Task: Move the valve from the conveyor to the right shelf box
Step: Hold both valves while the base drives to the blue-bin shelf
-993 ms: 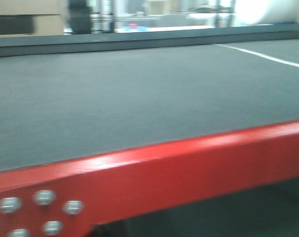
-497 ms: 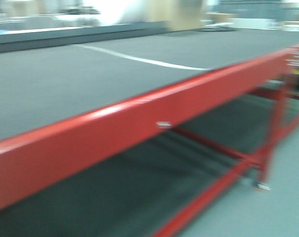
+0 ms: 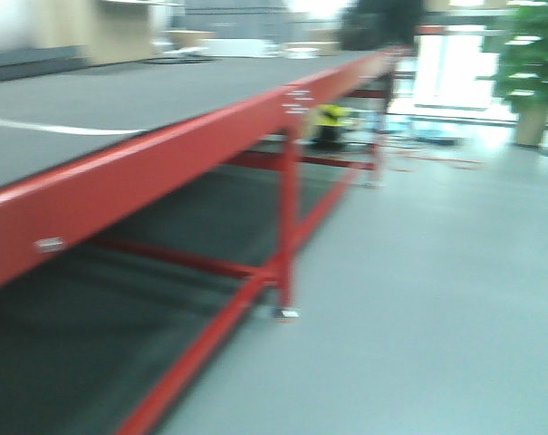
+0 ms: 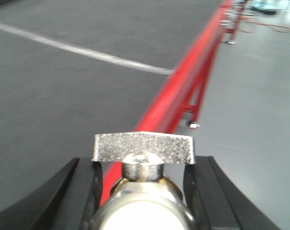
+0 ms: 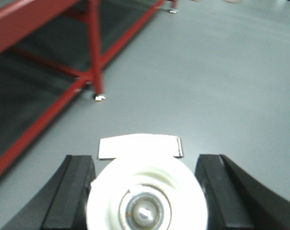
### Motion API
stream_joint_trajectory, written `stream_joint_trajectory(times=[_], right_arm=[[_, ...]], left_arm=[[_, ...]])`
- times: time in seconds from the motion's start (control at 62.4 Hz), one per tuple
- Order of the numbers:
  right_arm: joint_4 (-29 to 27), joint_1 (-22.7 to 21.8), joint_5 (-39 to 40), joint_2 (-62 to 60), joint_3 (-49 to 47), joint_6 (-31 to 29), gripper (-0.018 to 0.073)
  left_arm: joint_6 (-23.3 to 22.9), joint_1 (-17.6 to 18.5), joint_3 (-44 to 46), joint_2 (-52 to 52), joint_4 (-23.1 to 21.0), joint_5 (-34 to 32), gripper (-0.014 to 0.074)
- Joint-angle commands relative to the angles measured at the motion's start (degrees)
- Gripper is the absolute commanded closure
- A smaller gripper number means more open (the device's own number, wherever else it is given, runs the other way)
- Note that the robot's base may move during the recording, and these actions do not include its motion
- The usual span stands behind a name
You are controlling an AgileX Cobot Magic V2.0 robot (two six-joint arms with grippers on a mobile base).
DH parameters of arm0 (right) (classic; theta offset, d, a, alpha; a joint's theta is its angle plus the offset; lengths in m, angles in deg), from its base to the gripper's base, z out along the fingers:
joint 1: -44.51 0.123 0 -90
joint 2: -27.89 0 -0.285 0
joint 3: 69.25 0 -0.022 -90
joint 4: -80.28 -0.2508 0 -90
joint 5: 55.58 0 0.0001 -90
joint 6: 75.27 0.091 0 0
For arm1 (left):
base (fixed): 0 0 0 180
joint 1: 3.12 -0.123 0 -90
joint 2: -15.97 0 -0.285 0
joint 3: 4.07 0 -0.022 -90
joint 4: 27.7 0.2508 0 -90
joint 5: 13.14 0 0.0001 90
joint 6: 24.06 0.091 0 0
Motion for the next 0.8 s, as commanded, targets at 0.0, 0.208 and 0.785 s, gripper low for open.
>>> stream_joint_trajectory(times=[0.0, 0.208, 0.785], right_arm=[[0.2, -0.2, 4.0, -0.8, -0.7, -0.1, 0.0723], [0.2, -0.2, 4.0, -0.8, -0.7, -0.1, 0.0723], [0.2, -0.2, 4.0, -0.8, -0.7, -0.1, 0.0723]], left_arm=[[0.1, -0.1, 0.3, 0.3, -0.4, -2.3, 0.0708], [0.1, -0.1, 0.3, 0.3, -0.4, -2.3, 0.0708], [0.1, -0.1, 0.3, 0.3, -0.4, -2.3, 0.0708]])
